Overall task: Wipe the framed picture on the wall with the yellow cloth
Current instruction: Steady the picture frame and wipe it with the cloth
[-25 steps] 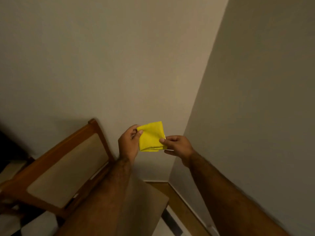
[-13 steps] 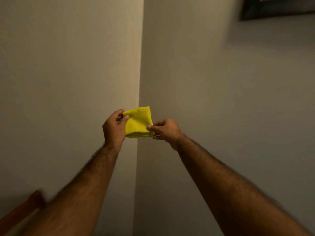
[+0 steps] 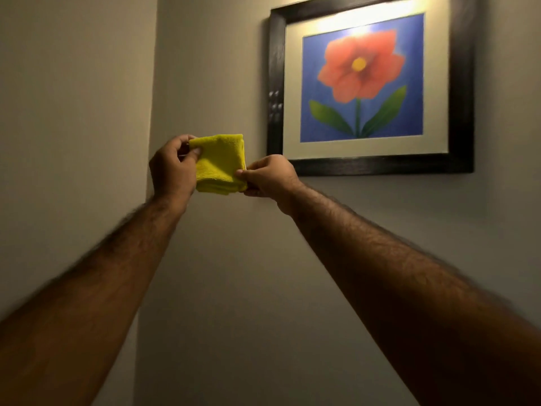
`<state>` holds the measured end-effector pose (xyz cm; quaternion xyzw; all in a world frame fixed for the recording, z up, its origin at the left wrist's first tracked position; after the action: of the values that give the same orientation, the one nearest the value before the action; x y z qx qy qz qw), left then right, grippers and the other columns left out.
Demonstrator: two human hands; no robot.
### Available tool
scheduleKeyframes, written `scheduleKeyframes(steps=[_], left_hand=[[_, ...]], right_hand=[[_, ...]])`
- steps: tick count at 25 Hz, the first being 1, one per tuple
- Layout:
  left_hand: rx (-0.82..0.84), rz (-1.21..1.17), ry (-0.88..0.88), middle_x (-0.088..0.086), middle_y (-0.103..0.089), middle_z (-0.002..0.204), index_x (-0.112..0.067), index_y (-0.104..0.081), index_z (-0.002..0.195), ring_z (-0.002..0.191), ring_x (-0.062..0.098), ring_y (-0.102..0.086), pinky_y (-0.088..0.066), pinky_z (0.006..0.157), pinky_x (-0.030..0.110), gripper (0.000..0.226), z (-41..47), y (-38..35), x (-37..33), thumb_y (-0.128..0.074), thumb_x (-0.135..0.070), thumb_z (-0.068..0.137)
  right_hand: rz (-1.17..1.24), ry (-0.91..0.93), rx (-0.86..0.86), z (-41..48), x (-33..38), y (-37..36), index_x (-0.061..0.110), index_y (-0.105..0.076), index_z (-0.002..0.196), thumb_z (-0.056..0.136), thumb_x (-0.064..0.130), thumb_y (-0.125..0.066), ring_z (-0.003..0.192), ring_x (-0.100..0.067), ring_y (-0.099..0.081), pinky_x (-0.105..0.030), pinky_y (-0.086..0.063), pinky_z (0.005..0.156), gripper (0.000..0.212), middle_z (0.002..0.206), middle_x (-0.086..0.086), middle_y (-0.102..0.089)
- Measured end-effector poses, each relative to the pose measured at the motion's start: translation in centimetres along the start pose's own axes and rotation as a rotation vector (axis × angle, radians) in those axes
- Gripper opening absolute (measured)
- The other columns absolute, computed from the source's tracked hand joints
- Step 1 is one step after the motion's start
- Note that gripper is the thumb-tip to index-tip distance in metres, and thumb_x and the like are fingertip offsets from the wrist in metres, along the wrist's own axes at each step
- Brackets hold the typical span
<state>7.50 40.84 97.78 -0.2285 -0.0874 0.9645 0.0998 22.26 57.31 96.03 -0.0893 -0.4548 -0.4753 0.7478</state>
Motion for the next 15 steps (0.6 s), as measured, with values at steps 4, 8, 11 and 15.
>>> scheduleKeyframes(steps=[4,8,11,15], left_hand=[[-0.024,-0.053,-0.091,0.004,-0.074,0.106,-0.016,-0.072,0.111,0.09,0.01,-0.061,-0.046,0.08,0.019,0.023,4.0,-4.1,-6.4,-0.064,-0.024,0.091],[-0.073,-0.118,-0.097,0.006,-0.074,0.113,-0.016,-0.071,0.115,0.094,0.012,-0.062,-0.048,0.081,0.021,0.025,8.1,-6.5,-10.4,-0.064,-0.025,0.093],[-0.085,-0.154,-0.041,0.006,-0.072,0.118,-0.016,-0.068,0.119,0.101,0.017,-0.064,-0.049,0.081,0.023,0.028,11.0,-8.3,-11.3,-0.061,-0.026,0.095],[-0.073,-0.087,-0.004,0.01,-0.069,0.123,-0.012,-0.066,0.123,0.108,0.023,-0.064,-0.044,0.083,0.024,0.03,12.4,-12.0,-11.5,-0.059,-0.024,0.096]], right_hand=[[-0.155,0.165,-0.212,1.2,6.0,7.4,0.002,-0.077,0.097,0.088,0.035,-0.076,0.09,-0.029,-0.078,-0.042,-0.063,0.084,0.034,0.093,-0.016,-0.078],[-0.779,0.469,-0.627,-1.2,12.4,19.3,0.008,-0.064,0.129,0.093,0.052,-0.058,0.121,-0.031,-0.062,-0.04,-0.05,0.098,0.057,0.127,-0.014,-0.068],[-1.079,0.547,-0.832,-3.1,13.9,28.7,0.004,-0.039,0.153,0.096,0.052,-0.05,0.152,-0.032,-0.031,-0.043,-0.027,0.123,0.075,0.16,-0.019,-0.039],[-1.309,0.438,-0.83,-2.5,12.0,35.9,0.008,-0.015,0.161,0.097,0.064,-0.035,0.159,-0.025,-0.009,-0.044,-0.016,0.128,0.088,0.171,-0.011,-0.012]])
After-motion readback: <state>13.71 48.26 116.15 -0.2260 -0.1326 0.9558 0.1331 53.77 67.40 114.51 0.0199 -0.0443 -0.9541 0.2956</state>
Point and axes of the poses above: each hand's wrist, its own z-axis towards the middle knuckle, its own y-axis out of the back of the hand, x = y × z, the point moved 10 cm from there along z, towards the middle knuckle
